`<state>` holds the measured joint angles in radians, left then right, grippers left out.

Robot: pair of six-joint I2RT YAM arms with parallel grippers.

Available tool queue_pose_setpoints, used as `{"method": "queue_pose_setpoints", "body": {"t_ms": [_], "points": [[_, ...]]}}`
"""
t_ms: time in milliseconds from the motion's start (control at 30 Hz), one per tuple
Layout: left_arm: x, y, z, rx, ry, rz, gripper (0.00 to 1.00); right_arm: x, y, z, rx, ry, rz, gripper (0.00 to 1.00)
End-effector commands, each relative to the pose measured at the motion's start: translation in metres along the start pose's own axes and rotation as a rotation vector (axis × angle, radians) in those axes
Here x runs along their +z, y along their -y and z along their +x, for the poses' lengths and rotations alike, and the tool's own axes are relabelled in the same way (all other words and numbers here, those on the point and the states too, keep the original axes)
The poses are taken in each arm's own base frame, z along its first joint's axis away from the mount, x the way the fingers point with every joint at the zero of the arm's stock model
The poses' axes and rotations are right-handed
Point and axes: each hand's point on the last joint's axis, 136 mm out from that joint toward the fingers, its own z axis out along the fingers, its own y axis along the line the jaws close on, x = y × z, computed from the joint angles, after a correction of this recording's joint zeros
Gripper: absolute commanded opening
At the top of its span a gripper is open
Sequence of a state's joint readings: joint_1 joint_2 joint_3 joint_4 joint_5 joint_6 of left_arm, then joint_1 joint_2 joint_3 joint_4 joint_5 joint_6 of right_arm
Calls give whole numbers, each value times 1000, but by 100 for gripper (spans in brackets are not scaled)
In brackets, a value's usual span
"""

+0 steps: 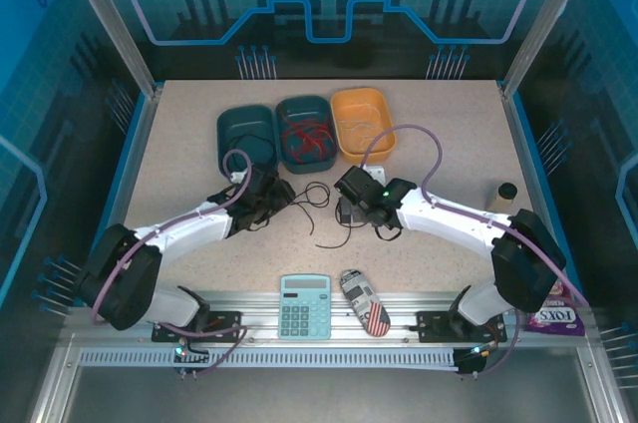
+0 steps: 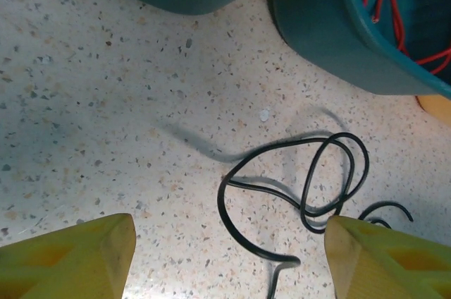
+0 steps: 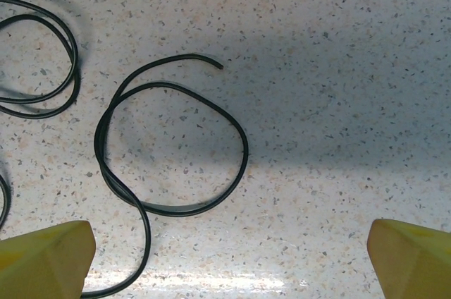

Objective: Untangle the cables

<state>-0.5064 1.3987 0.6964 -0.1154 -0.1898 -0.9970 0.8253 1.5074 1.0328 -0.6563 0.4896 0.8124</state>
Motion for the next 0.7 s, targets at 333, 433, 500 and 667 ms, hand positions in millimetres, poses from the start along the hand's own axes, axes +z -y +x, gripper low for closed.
{"method": "queue_pose_setpoints", "body": {"t_ms": [333,433,500,667], "points": [[26,16,15,-28,-81,56,32,2,-10,5,4,-25,-11,100],[22,14,12,2,-61,41,21,2,-10,4,3,-22,-13,100],[17,14,8,43,-40,41,19,2,-11,3,1,-17,-16,100],[7,19,6,127,-19,77,4,3,-19,1,-6,-12,-48,100]]}}
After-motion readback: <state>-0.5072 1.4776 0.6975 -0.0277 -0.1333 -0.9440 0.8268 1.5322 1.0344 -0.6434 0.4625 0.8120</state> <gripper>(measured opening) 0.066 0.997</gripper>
